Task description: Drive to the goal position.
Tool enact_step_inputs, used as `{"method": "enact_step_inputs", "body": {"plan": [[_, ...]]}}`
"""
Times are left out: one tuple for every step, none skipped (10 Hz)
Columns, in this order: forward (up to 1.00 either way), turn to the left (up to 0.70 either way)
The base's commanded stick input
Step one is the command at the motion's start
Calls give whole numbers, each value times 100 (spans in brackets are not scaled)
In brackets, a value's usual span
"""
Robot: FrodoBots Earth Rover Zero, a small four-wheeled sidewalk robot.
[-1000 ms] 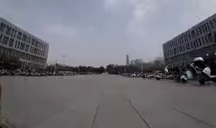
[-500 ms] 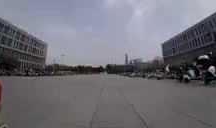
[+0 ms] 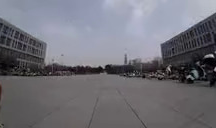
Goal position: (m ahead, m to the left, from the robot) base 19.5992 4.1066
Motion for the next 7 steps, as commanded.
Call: {"method": "enact_step_inputs", "body": {"plan": [[70,0],[70,0],[70,0],[70,0],[70,0],[70,0],[70,0]]}}
